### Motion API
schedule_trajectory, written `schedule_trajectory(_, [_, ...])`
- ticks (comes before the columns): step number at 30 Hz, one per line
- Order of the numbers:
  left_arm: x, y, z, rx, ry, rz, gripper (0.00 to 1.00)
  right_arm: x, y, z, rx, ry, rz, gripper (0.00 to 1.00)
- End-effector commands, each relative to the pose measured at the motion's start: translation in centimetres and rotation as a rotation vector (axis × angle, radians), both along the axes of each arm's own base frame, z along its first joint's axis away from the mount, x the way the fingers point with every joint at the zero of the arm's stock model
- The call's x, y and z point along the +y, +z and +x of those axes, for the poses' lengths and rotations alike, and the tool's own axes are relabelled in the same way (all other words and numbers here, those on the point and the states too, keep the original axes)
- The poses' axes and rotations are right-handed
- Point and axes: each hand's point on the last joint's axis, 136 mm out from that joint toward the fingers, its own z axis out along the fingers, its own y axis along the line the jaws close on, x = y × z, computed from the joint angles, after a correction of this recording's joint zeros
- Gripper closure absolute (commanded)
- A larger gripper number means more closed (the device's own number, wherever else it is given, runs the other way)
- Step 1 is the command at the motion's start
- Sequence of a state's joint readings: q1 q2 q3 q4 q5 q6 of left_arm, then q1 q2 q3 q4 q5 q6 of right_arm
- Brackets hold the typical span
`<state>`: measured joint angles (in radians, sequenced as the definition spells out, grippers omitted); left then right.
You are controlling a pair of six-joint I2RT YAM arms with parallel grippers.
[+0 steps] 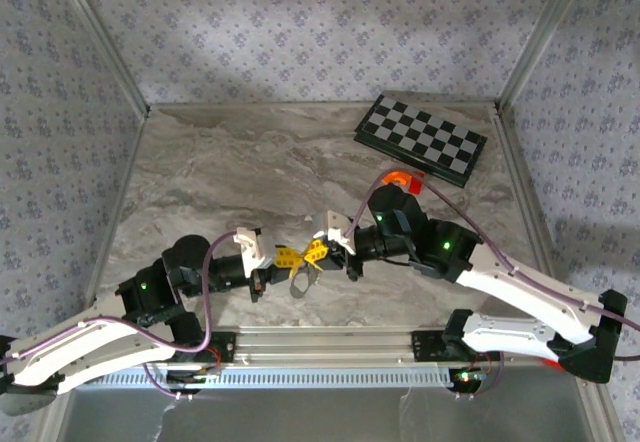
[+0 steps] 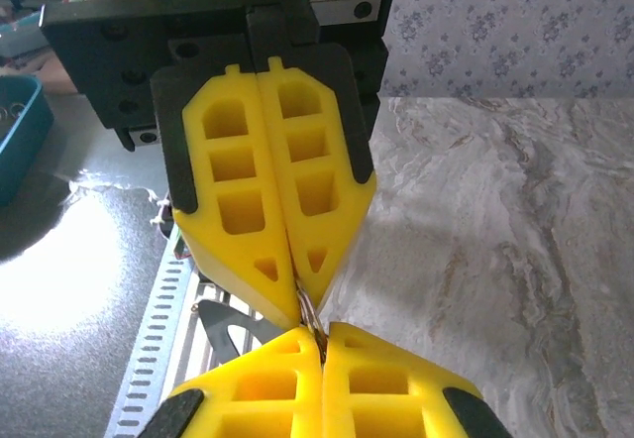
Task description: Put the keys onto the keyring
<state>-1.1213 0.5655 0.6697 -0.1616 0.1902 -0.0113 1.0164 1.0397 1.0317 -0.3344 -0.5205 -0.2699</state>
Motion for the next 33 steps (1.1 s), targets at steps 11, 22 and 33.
schedule_trajectory(11, [1.0,-0.2,2.0,-0.028,0.122,0.112,0.81,-0.1,-0.5,0.1,-0.074,-0.02,-0.082,1.0])
schedule_trajectory(22, [1.1,-1.0,1.9,-0.04,0.103,0.248,0.72,0.0,-1.3,1.1,-0.089,-0.046,-0.163,1.0])
schedule_trajectory(33, [-0.1,-1.6,1.3,-0.025,0.037,0.262,0.76,0.1,-1.2,0.7,-0.081,-0.023,-0.154,1.0])
